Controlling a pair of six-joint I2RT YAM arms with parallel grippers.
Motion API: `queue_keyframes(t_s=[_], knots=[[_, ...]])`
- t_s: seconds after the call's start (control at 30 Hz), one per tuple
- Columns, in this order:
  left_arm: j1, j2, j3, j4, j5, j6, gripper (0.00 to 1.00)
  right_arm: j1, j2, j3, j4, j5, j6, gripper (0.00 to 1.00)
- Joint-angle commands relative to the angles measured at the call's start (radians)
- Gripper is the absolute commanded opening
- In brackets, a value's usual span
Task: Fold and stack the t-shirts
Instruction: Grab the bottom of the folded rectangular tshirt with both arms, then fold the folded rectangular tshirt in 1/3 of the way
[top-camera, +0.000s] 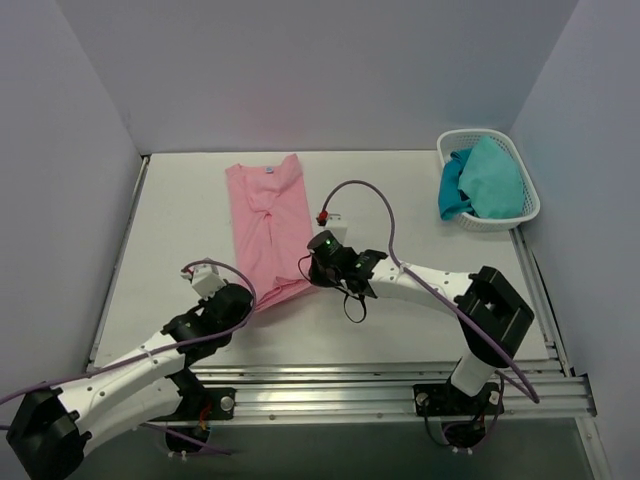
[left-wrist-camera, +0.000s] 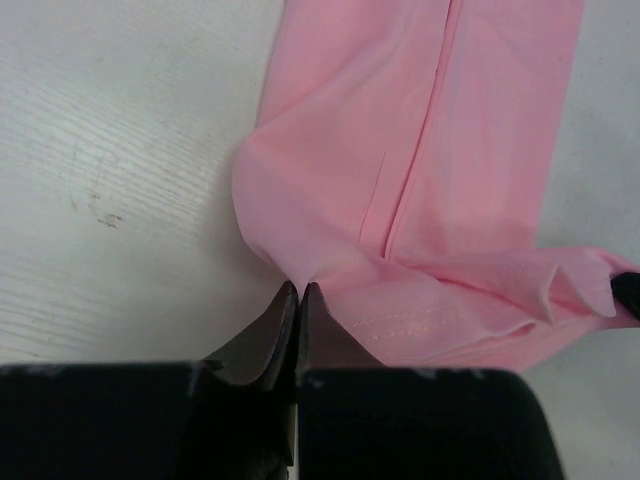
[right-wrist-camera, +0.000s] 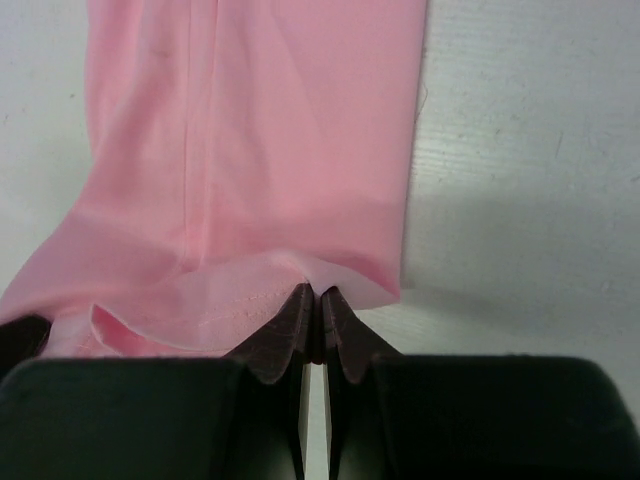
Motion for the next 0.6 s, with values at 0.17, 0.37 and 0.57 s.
queue_keyframes(t_s=[0.17, 0.37, 0.57], knots=[[0.189, 0.149, 0.138, 0.199, 0.146, 0.257, 0.02, -0.046, 0.146, 0.188, -0.094, 0.063, -0.052, 0.00], [0.327, 0.301, 0.212, 0.340, 0.293, 0.338, 0.02, -0.077, 0.253, 0.338, -0.137, 0.067, -0.080, 0.00], [0.418, 0.479, 0.298, 0.444, 0.373, 0.375, 0.02, -0.133, 0.362, 0.489, -0.177, 0.037, -0.095, 0.00]])
